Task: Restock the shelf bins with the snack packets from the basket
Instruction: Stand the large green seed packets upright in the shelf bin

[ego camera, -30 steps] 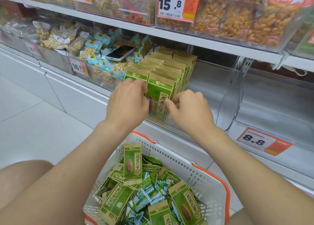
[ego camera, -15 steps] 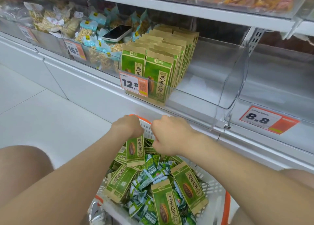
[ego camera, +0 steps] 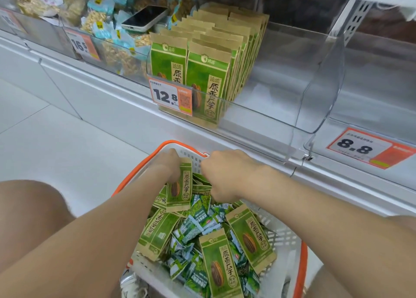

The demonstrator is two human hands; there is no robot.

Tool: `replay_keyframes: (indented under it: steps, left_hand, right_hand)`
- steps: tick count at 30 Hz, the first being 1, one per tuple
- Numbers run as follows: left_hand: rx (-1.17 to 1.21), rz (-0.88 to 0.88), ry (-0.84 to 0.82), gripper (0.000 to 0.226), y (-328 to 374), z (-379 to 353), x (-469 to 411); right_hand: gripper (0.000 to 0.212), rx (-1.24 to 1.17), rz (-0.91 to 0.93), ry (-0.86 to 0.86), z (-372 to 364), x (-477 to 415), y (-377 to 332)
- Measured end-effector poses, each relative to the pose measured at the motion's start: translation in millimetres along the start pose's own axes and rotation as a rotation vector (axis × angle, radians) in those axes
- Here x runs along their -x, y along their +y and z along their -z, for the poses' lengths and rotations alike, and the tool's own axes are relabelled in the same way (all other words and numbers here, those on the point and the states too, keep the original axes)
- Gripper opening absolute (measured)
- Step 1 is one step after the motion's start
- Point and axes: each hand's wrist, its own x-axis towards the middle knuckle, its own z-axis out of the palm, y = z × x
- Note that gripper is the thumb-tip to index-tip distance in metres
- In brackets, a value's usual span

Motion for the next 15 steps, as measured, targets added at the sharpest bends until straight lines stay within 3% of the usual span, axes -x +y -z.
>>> replay_keyframes:
  steps: [6,15]
  left_hand:
    - [0.103,-0.025,-0.018,0.035,13,14,4]
    - [0.202,-0.324,-0.131,0.007,36,89,60]
  right_hand:
    - [0.03,-0.024,-0.022,-0.046,-4,-2,10]
    - [0.036,-0.227,-0.17,-0.016,3,19,26]
